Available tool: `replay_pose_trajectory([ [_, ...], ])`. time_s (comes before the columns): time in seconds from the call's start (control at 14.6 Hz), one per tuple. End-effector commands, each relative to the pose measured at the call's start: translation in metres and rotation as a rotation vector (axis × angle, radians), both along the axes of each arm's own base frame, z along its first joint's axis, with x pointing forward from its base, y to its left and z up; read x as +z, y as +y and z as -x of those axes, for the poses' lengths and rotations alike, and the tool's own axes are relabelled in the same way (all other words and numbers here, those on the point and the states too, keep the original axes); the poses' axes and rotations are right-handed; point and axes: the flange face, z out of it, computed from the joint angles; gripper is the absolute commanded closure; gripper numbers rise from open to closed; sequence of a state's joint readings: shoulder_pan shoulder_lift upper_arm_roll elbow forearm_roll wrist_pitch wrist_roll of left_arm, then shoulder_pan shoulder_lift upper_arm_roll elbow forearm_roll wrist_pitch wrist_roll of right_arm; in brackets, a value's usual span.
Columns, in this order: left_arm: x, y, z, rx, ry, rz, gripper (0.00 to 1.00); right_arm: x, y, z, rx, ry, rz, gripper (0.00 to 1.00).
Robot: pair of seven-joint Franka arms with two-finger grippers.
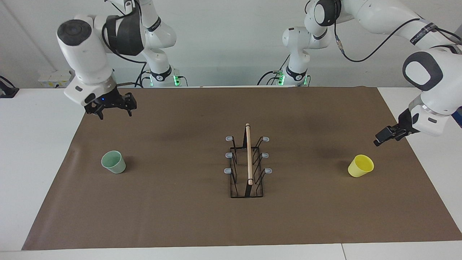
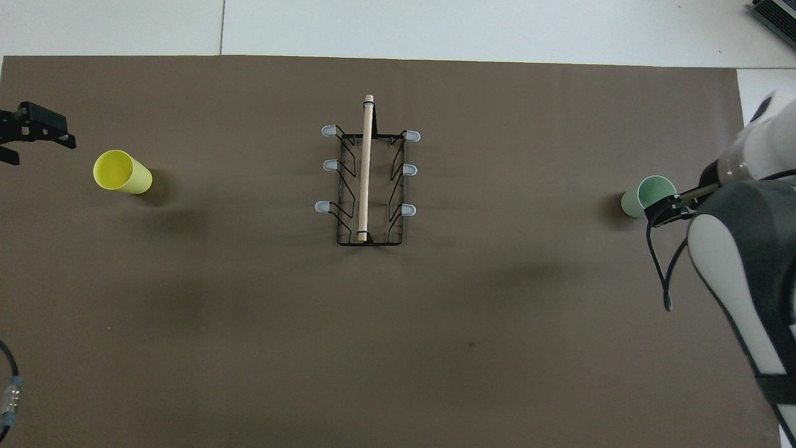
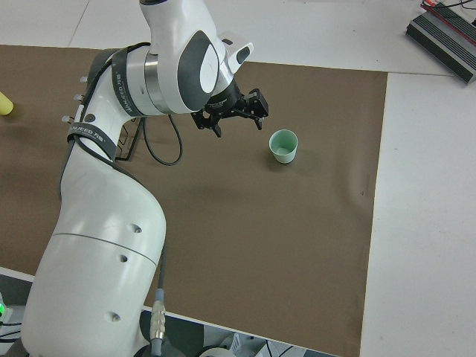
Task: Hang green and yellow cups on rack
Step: 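Move the right gripper to the green cup while the left gripper approaches the yellow cup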
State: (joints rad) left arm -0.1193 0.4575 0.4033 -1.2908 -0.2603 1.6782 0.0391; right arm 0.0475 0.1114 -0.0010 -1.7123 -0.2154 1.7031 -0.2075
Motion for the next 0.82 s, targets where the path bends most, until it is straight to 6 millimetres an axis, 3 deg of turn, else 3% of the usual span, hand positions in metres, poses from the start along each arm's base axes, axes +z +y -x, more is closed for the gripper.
replay_pose_trajectory([
  [0.0, -0.021, 0.019, -0.027, 0.084, -0.007, -0.028, 0.0, -0.044, 0.019, -0.028, 0.189, 0.079, 0.1, 0.0],
  [0.21, -0.045, 0.033, -0.04, 0.277, -0.009, 0.005, 0.0, -0.11, 0.017, -0.051, 0.483, 0.164, 0.204, 0.0],
  [0.27, -0.052, 0.039, -0.039, 0.354, 0.002, 0.035, 0.0, -0.119, 0.016, -0.055, 0.536, 0.184, 0.27, 0.0],
  [0.48, -0.081, 0.053, -0.037, 0.582, 0.056, 0.12, 0.0, -0.146, 0.073, -0.056, 0.73, 0.254, 0.455, 0.0],
  [0.62, -0.095, 0.062, -0.033, 0.668, 0.074, 0.161, 0.0, -0.165, 0.082, -0.053, 0.836, 0.338, 0.523, 0.0],
  [0.75, -0.111, 0.068, -0.026, 0.772, 0.131, 0.208, 0.0, -0.184, 0.08, -0.048, 0.952, 0.434, 0.547, 0.0],
])
